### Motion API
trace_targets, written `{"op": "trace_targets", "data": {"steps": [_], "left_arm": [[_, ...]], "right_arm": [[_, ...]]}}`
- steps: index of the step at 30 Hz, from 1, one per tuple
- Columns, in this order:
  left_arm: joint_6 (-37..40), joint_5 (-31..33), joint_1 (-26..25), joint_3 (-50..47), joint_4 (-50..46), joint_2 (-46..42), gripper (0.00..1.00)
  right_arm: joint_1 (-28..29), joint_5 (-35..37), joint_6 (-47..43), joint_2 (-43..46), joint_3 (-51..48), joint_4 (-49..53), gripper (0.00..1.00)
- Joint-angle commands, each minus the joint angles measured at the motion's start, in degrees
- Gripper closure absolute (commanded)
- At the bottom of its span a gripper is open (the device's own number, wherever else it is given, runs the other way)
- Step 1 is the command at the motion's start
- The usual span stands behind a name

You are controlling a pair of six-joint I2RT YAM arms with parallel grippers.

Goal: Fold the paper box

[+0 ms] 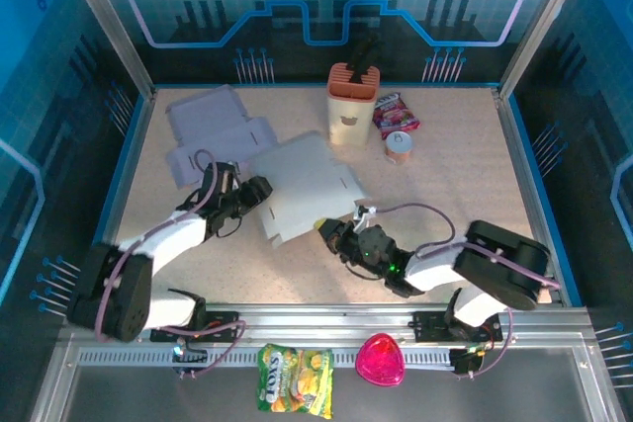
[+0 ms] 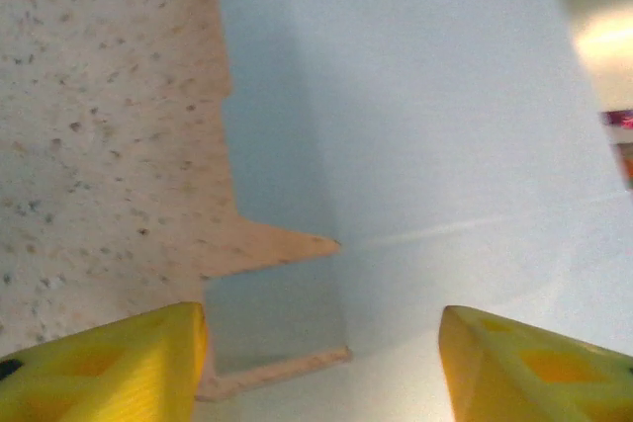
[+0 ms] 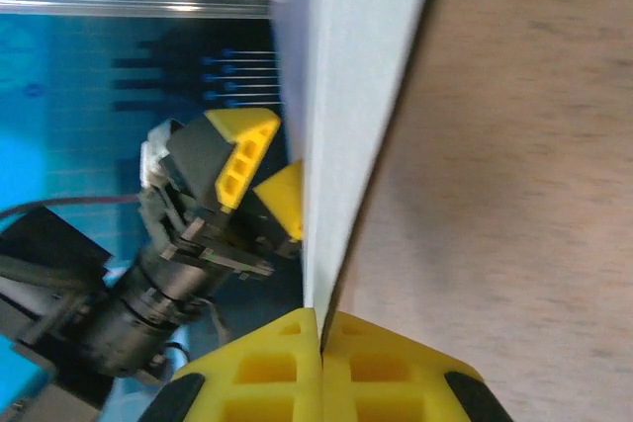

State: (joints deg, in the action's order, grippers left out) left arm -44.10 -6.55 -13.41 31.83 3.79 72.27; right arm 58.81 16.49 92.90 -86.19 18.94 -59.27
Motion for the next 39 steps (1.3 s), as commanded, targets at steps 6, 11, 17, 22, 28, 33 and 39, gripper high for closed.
{"op": "trace_targets", "data": {"steps": [6,11,17,22,28,33,39], "left_arm": [[7.2,14.1,-7.9,9.2,-23.5,-23.4,0.18],[14.2,24.4,-18.0,15.4,-32.4,-31.8,0.17],[26.0,27.2,-30.6,12.6,-27.5,-34.5,0.18],[39.3,29.2,-43.6,6.5,-15.4,-36.2,0.15],[45.8,38.3,-49.4,4.6,-5.1,-29.2,0.12],[48.0,40.7,-49.5,4.7,2.4,-22.7,0.10],[49.4,41.5,-47.4,8.0,3.6,-15.2,0.14]], "right_arm": [[-2.7,0.4,-10.2,23.0,12.0,30.3,1.00],[-7.0,-3.8,-13.3,30.7,22.2,46.8,1.00],[-12.7,-8.8,-12.1,33.6,34.1,65.9,1.00],[-16.2,-9.7,-11.8,36.2,37.1,73.8,1.00],[-18.1,-11.7,-10.1,37.5,36.4,76.1,1.00],[-18.6,-11.8,-9.0,38.9,35.2,77.0,1.00],[-19.9,-14.4,-7.7,39.3,34.4,77.3,1.00]]}}
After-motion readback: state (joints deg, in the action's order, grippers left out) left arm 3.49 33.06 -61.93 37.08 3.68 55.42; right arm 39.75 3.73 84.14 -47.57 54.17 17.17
